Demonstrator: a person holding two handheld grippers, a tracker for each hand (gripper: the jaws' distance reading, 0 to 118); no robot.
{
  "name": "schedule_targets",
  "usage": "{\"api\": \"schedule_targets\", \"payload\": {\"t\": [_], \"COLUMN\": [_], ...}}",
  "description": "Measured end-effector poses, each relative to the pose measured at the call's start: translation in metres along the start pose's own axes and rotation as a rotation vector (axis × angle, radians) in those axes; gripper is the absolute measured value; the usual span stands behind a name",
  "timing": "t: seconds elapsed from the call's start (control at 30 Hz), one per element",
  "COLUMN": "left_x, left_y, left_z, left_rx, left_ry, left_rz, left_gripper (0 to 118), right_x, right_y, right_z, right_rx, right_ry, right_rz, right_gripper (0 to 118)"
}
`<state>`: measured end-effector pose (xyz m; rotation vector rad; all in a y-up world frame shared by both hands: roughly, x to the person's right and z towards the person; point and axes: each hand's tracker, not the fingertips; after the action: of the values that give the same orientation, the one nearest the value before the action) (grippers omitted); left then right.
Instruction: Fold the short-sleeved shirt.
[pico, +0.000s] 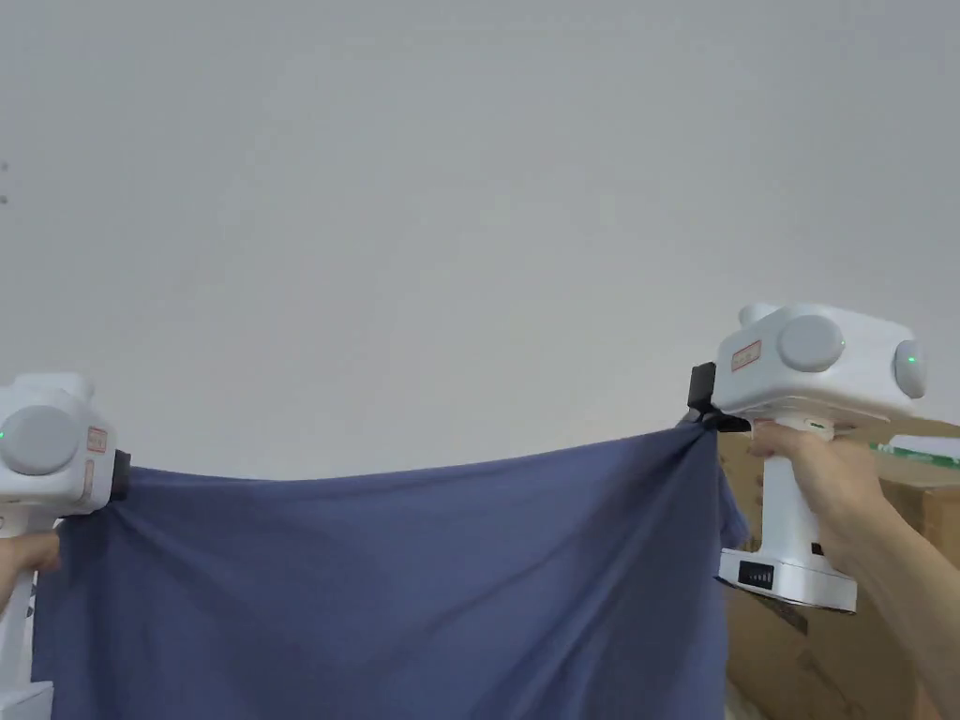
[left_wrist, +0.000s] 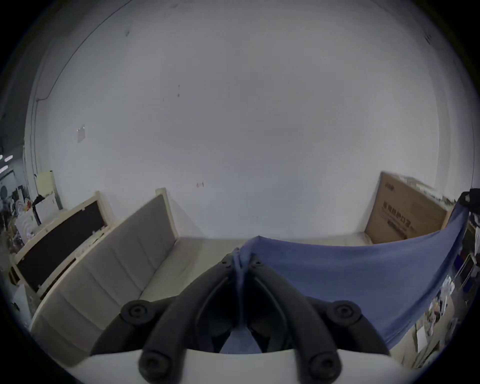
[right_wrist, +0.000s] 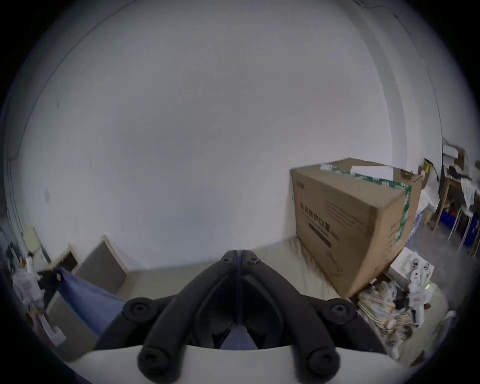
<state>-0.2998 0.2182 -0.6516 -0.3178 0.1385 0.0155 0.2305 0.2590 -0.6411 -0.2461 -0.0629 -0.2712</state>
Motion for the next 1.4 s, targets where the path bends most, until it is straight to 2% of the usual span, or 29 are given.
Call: {"api": "schedule_targets", "payload": {"t": [0.03, 0.17, 0.3, 0.4, 0.53, 0.63, 0.83, 0.97, 1.07, 1.13, 1.2, 1.3, 1.4], "left_x": [-0.001, -0.009, -0.009, -0.012, -0.011, -0.001, 0.010, 0.001, -0.003, -0.007, -0.016, -0.029, -0.033], "left_y": [0.009, 0.042, 0.056, 0.041, -0.013, -0.076, -0.236, -0.335, -0.383, -0.395, -0.398, -0.392, -0.389], "left_z": [-0.007, -0.037, -0.054, -0.068, -0.109, -0.153, -0.250, -0.282, -0.288, -0.281, -0.269, -0.234, -0.184], "left_rx": [0.016, 0.078, 0.118, 0.129, 0.090, -0.020, -0.354, -0.548, -0.641, -0.651, -0.644, -0.634, -0.600], "left_ry": [-0.001, 0.002, -0.024, -0.042, -0.046, -0.008, 0.018, 0.022, 0.018, 0.020, -0.004, -0.041, -0.038], "left_rz": [-0.014, 0.051, 0.011, -0.016, 0.031, -0.021, -0.084, 0.057, 0.018, -0.031, -0.011, 0.083, 0.033], "left_gripper": [4, 4, 4, 4, 4, 4, 4, 4, 4, 4, 4, 4, 4], "right_x": [-0.003, -0.016, -0.028, -0.029, -0.020, -0.007, 0.032, 0.066, 0.082, 0.091, 0.102, 0.106, 0.107], "right_y": [0.011, 0.047, 0.061, 0.047, -0.009, -0.074, -0.232, -0.333, -0.384, -0.400, -0.406, -0.407, -0.408], "right_z": [-0.007, -0.027, -0.036, -0.050, -0.093, -0.140, -0.235, -0.279, -0.284, -0.278, -0.267, -0.228, -0.172], "right_rx": [0.007, 0.036, 0.078, 0.081, -0.037, -0.177, -0.500, -0.702, -0.799, -0.809, -0.810, -0.801, -0.777], "right_ry": [0.012, 0.002, -0.015, -0.041, -0.053, -0.077, -0.164, -0.208, -0.208, -0.209, -0.171, -0.162, -0.118], "right_rz": [-0.018, 0.009, 0.088, 0.147, 0.173, 0.195, 0.202, 0.186, 0.177, 0.168, 0.101, 0.113, 0.158], "right_gripper": [3, 3, 3, 3, 3, 3, 3, 3, 3, 3, 3, 3, 3]}}
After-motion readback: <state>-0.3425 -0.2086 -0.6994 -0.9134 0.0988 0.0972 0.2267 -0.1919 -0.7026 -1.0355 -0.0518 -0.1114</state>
